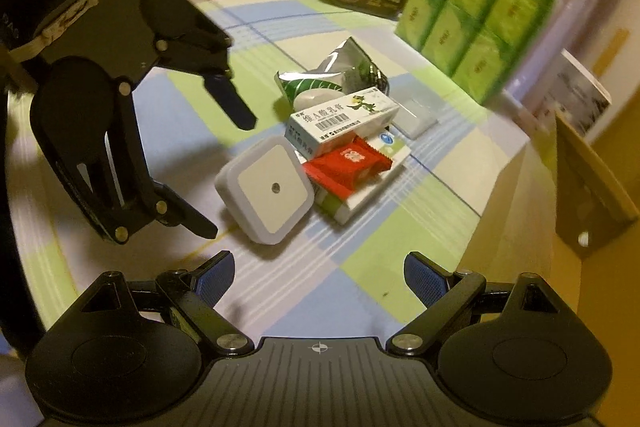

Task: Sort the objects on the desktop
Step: 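Grasp the white square night light with the left gripper while the right grasps the red candy packet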

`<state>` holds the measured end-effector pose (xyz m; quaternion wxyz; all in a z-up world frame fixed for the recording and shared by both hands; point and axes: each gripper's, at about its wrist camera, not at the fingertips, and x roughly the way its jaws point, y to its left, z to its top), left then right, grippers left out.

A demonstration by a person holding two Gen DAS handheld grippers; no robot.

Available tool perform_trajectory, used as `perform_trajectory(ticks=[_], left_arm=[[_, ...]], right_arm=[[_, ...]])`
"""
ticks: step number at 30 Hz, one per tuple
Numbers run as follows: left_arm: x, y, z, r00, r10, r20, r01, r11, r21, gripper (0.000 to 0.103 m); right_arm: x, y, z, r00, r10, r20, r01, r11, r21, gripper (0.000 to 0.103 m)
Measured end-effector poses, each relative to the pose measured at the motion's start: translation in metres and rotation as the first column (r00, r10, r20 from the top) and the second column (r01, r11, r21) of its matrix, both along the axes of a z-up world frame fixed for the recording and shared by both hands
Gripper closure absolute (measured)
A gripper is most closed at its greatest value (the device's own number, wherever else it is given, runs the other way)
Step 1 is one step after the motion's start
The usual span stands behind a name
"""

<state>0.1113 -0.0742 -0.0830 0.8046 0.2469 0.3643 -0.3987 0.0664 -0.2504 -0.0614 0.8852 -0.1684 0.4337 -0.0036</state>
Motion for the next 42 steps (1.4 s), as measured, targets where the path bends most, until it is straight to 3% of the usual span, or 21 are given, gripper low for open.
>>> perform_trajectory(ticks=[4, 12, 14, 15, 24, 33, 38, 42], left_arm=[[0.008, -0.004, -0.01, 0.999, -0.043, 0.021, 0.043, 0.999, 0.001, 0.02], [0.019, -0.004, -0.012, 0.998, -0.067, 0.011, 0.067, 0.995, -0.068, 0.021], [0.018, -0.005, -0.013, 0.996, -0.083, 0.014, 0.084, 0.994, -0.065, 0.024], [0.018, -0.005, -0.013, 0.996, -0.089, 0.014, 0.09, 0.994, -0.063, 0.034], [0.011, 0.01, -0.005, 0.995, -0.095, 0.025, 0.096, 0.995, -0.033, 0.04], [0.019, 0.027, -0.004, 0.999, -0.044, 0.027, 0.045, 0.998, -0.041, 0.04], [0.018, 0.026, -0.009, 0.999, -0.041, 0.026, 0.041, 0.999, -0.015, 0.037], [0.023, 0.028, -0.009, 1.0, -0.029, 0.013, 0.029, 0.999, -0.045, 0.032]], right_arm=[[0.008, -0.007, -0.007, 0.999, 0.03, -0.021, -0.031, 0.999, -0.023, 0.013], [0.023, -0.01, -0.018, 0.994, 0.092, -0.06, -0.096, 0.993, -0.072, 0.013], [0.027, -0.009, -0.019, 0.992, 0.105, -0.068, -0.11, 0.99, -0.087, 0.013], [0.029, -0.009, -0.02, 0.991, 0.109, -0.071, -0.116, 0.989, -0.093, 0.013], [0.055, -0.007, -0.013, 0.98, 0.167, -0.108, -0.181, 0.973, -0.14, 0.013], [0.096, -0.007, -0.011, 0.935, 0.246, -0.255, -0.292, 0.943, -0.161, 0.013], [0.119, -0.011, -0.014, 0.902, 0.29, -0.319, -0.341, 0.933, -0.116, 0.013], [0.132, -0.017, -0.017, 0.885, 0.308, -0.349, -0.355, 0.931, -0.079, 0.013]])
